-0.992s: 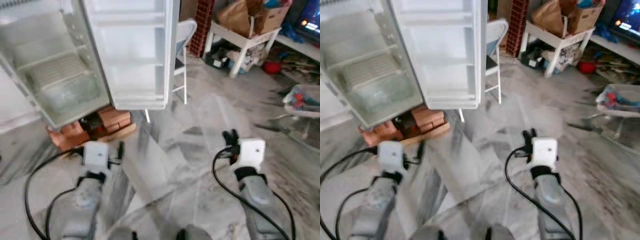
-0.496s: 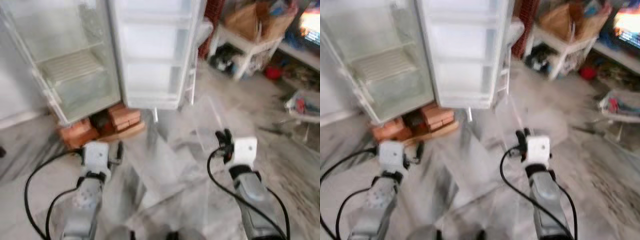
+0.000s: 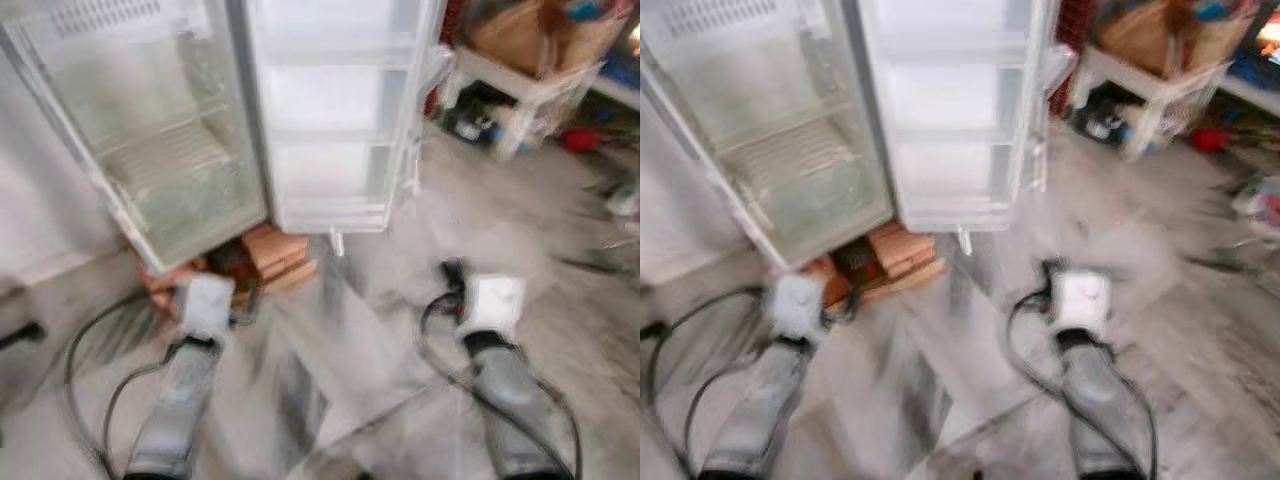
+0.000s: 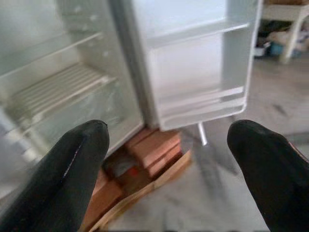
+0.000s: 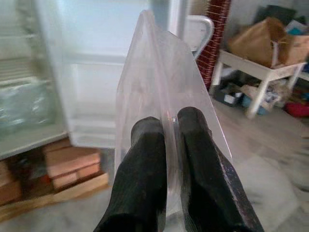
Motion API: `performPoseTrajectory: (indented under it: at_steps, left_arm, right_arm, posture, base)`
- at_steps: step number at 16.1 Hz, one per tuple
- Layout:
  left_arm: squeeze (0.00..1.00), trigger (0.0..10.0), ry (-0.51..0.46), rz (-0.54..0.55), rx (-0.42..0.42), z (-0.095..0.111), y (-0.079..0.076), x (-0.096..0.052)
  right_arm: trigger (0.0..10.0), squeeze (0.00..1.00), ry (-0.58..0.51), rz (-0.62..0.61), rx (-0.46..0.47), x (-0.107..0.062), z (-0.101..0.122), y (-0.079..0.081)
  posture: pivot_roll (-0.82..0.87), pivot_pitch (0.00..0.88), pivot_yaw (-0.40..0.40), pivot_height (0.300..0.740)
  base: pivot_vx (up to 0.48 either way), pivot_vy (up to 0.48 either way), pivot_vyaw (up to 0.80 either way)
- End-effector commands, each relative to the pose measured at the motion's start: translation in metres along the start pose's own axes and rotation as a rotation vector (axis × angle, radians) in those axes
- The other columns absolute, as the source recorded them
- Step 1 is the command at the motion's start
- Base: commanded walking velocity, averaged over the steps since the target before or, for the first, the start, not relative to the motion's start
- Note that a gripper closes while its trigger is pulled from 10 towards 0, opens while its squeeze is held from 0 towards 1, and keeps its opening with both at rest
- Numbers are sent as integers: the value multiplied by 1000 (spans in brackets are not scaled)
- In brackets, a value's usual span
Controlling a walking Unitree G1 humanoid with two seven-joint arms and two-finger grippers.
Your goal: Restocking fridge
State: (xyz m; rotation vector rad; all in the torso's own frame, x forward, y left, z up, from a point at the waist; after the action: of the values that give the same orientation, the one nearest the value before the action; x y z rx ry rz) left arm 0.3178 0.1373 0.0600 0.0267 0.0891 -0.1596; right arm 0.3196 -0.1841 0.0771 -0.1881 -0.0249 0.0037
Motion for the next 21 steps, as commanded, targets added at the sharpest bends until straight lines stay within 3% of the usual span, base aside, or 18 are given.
performPoseTrajectory:
  at_steps: [1,3,9,18,20,21]
  left_arm:
    - [0,10000,20,20,28,-3,13,-2]
    - [0,10000,17,17,32,-2,14,1]
    - [0,10000,20,83,16,-3,24,0]
    - [0,10000,35,93,-7,-8,22,0]
    - [0,10000,-10,75,-52,-1,19,-1]
    - [0,10000,-32,47,-122,3,16,-1]
  right_arm:
    - [10000,0,-31,7,8,2,8,7]
    - [10000,0,-35,20,-9,0,9,10]
    - [10000,0,-52,80,-16,2,13,25]
    - [10000,0,-55,89,-33,6,14,20]
    - [10000,0,-48,84,-25,6,12,19]
    - [10000,0,-44,85,-23,6,11,19]
  posture:
    - [19,99,26,740]
    - [17,105,34,740]
    - [34,108,8,740]
    - [30,107,-1,740]
    - [30,107,-1,740]
    - [35,108,-13,740]
  base:
    - [480,0,0]
    - [480,0,0]
    - [469,0,788]
    - [409,84,681]
    - [0,0,0]
    - [0,0,0]
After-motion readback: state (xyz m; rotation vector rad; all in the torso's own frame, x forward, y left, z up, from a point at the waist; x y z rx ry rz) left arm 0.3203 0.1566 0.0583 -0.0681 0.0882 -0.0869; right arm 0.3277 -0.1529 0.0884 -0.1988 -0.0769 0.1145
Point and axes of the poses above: a point about 5 cm out from each wrist's last joint towards the gripper, its own x axis pointing out of the wrist towards the gripper, its own z axis along the axis of the wrist's last joint, y = z × x, the point moved 6 cm from there along x, pointing out of the wrist towards the gripper, and after that the axes turned 7 degrees about -x, right-handed, at the moved point
